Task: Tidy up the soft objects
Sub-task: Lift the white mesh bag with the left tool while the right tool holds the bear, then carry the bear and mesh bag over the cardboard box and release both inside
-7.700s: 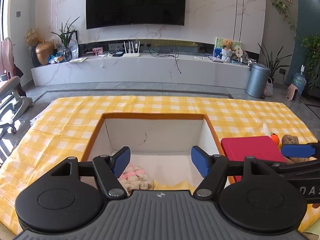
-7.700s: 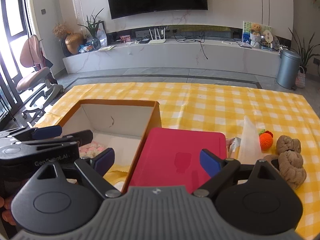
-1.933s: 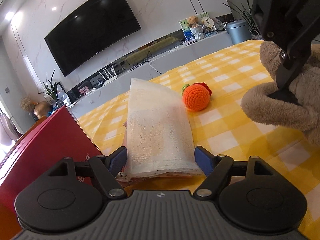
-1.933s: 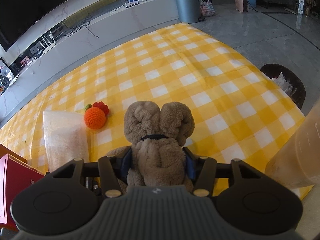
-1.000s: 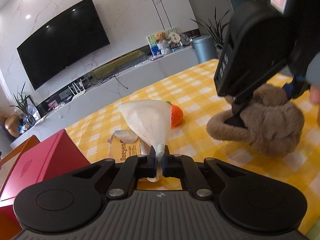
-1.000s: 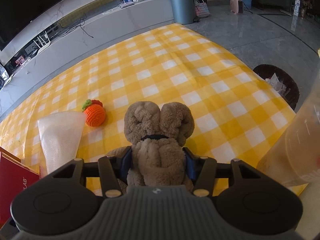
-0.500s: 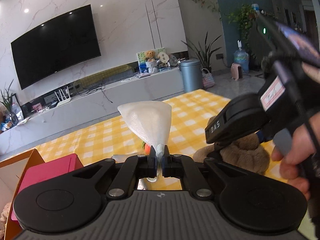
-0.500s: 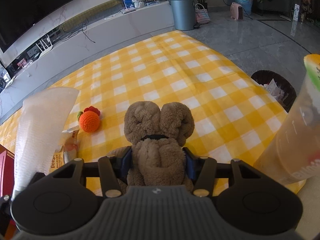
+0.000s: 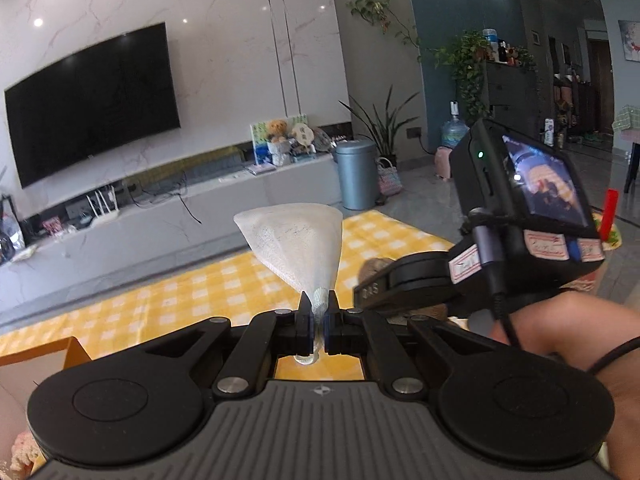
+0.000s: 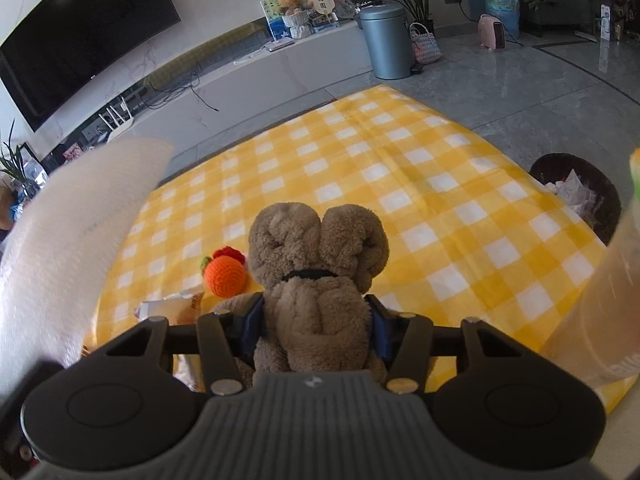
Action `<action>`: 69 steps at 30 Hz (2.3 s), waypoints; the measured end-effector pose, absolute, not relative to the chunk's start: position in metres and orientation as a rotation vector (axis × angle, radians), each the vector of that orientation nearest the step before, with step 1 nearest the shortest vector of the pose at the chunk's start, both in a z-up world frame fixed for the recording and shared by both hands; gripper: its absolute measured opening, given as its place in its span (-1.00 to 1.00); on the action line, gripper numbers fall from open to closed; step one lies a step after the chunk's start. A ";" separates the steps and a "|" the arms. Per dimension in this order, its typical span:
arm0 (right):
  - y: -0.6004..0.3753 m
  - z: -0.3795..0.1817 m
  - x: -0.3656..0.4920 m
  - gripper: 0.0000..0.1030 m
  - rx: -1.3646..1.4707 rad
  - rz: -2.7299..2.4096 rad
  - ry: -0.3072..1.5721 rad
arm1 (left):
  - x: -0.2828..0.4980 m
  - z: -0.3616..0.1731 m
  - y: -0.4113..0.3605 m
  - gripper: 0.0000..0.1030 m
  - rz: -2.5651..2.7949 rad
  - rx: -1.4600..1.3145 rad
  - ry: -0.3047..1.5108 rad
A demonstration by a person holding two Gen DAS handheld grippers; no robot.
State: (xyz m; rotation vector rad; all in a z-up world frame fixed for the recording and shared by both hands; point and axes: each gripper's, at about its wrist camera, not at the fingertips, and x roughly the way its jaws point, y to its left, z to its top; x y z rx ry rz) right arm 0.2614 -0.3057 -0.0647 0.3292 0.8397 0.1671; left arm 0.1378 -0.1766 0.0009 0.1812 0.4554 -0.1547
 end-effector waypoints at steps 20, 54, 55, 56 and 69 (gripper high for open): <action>-0.241 -0.005 0.245 0.00 0.522 0.367 0.601 | 0.134 0.043 -0.030 -0.91 0.137 0.137 0.613; -0.006 -0.005 0.202 -0.02 0.502 0.934 0.712 | 0.113 -0.033 0.190 -0.90 0.207 -0.293 0.775; -0.004 -0.009 0.202 -0.02 0.526 0.932 0.710 | 0.110 -0.033 0.189 -0.90 0.213 -0.288 0.787; -0.001 -0.012 0.201 -0.02 0.521 0.931 0.719 | 0.106 -0.033 0.188 -0.89 0.219 -0.282 0.791; 0.023 -0.019 0.178 -0.02 0.311 0.926 0.694 | 0.095 -0.023 0.196 -0.01 0.230 -0.320 0.826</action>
